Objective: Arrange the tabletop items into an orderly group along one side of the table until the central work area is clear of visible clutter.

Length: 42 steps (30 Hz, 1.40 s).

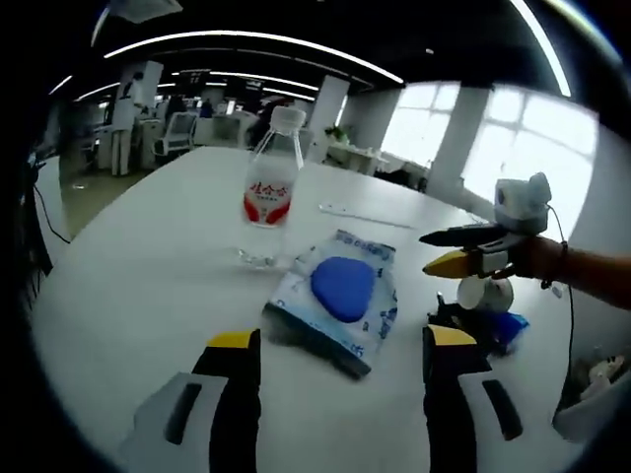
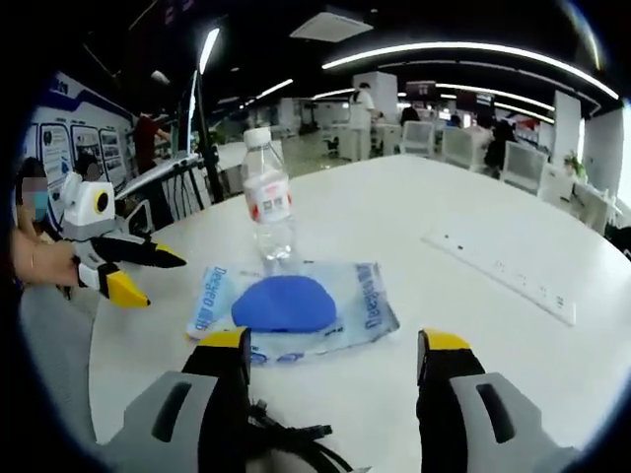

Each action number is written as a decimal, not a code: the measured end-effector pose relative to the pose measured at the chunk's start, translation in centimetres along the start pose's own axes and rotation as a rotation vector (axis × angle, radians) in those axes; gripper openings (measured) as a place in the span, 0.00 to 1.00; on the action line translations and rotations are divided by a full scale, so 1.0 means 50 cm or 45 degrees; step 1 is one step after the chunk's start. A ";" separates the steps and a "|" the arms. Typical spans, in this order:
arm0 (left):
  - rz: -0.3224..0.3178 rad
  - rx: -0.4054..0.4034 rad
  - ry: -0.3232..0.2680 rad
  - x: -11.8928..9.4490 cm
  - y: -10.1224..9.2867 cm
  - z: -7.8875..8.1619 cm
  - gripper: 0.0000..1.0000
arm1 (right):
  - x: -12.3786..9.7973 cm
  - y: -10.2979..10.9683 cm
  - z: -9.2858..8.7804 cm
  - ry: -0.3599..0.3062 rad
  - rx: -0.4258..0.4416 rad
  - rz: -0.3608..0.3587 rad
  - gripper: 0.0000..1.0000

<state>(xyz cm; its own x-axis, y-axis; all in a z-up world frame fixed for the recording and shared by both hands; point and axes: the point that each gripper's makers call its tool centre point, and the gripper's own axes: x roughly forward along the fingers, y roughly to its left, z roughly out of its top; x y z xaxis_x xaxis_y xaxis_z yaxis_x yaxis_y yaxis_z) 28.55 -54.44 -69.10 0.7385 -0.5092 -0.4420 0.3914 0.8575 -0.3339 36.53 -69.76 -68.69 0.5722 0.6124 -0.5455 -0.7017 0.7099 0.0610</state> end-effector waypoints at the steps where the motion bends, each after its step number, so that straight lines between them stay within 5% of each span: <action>1: 0.003 -0.010 -0.003 0.003 -0.004 -0.003 0.63 | 0.006 -0.005 -0.003 0.010 -0.004 -0.006 0.64; 8: 0.013 -0.037 -0.017 0.020 -0.029 -0.011 0.55 | 0.029 -0.029 -0.005 0.055 -0.046 -0.046 0.59; 21: 0.138 -0.086 0.011 0.043 -0.013 -0.032 0.44 | 0.056 -0.069 -0.016 0.092 -0.053 -0.066 0.47; 42: 0.182 -0.109 0.091 0.053 -0.018 -0.071 0.23 | 0.082 -0.092 -0.028 0.146 -0.085 -0.084 0.22</action>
<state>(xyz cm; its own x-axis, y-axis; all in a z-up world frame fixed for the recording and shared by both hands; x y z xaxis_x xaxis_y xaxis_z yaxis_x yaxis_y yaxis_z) 28.21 -56.81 -72.95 0.7410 -0.3891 -0.5473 0.2349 0.9137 -0.3315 41.50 -70.98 -72.36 0.5683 0.5188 -0.6387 -0.6930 0.7203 -0.0315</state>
